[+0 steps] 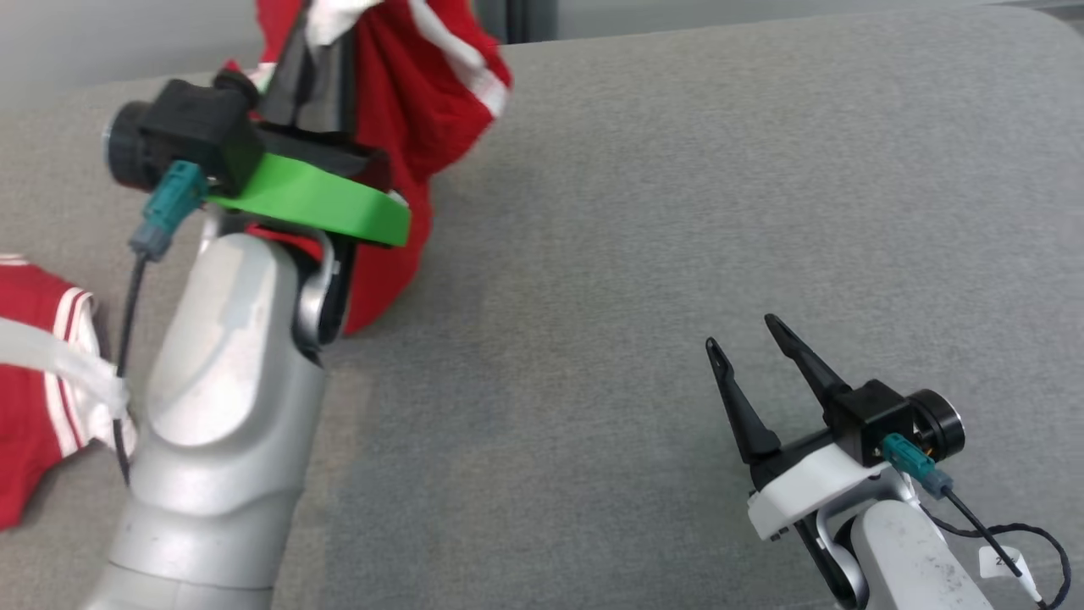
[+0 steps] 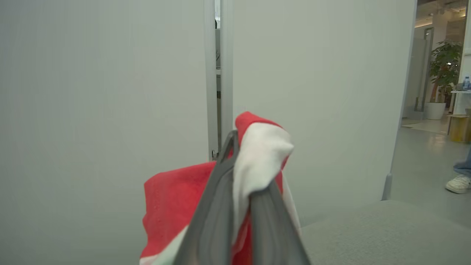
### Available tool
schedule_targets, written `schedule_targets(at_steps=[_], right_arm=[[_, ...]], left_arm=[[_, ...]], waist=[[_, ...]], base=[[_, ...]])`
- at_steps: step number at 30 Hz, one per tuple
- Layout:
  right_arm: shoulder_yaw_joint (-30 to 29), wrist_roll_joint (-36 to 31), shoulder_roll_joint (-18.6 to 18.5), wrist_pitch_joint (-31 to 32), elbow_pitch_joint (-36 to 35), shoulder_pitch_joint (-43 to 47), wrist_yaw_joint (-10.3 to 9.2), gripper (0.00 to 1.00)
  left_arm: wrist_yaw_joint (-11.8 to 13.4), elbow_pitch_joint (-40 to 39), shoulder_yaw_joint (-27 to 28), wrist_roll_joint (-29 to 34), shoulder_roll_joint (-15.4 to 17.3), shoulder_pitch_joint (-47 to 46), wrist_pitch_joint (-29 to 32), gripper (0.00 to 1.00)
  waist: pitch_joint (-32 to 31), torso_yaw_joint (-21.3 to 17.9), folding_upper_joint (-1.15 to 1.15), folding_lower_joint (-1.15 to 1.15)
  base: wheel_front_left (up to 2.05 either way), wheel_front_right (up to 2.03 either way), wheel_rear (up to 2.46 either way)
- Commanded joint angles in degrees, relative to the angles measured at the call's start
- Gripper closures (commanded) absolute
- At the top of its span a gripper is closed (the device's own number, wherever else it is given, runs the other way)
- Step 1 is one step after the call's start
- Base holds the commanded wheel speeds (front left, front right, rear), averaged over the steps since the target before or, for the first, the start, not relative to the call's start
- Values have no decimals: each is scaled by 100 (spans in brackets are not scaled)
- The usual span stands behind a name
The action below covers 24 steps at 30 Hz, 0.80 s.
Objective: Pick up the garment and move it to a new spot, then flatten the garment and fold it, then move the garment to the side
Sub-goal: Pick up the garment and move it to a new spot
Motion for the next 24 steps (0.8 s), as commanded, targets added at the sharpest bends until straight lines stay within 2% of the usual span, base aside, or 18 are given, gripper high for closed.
schedule_targets(at_steps=[1,6,10,11,12,16,18,24], right_arm=[[-5,19,-7,-2,13,95,-8,0],[-85,-22,6,-2,-54,183,-8,0],[-109,-1,15,-2,-52,227,-8,0],[-113,0,19,-2,-48,225,-8,0],[-121,1,21,-2,-40,231,-8,0],[-161,8,27,-2,0,233,-8,0],[-184,19,25,-2,23,256,-8,0],[-281,40,25,-2,45,381,-8,0]], left_arm=[[-11,29,-135,-109,-57,122,-4,100],[-12,284,-782,-396,-231,225,-5,100],[-12,600,-1203,-529,-266,479,-4,100],[-12,691,-1307,-624,-268,580,-4,55],[21,777,-1388,-634,-269,670,-5,0],[212,1003,-1432,-544,-267,1071,-4,0],[312,1051,-1276,-514,-268,1344,-4,0],[496,953,-395,-344,-243,2270,-5,0]], waist=[[-282,-644,0,0],[-252,-937,0,0],[-214,-1014,0,0],[-211,-1019,0,0],[-213,-1015,0,0],[-252,-923,0,0],[-311,-848,0,0],[-529,-568,0,0]], base=[[0,0,0],[0,0,0],[0,0,0],[0,0,0],[0,0,0],[0,0,0],[0,0,0],[0,0,0]])
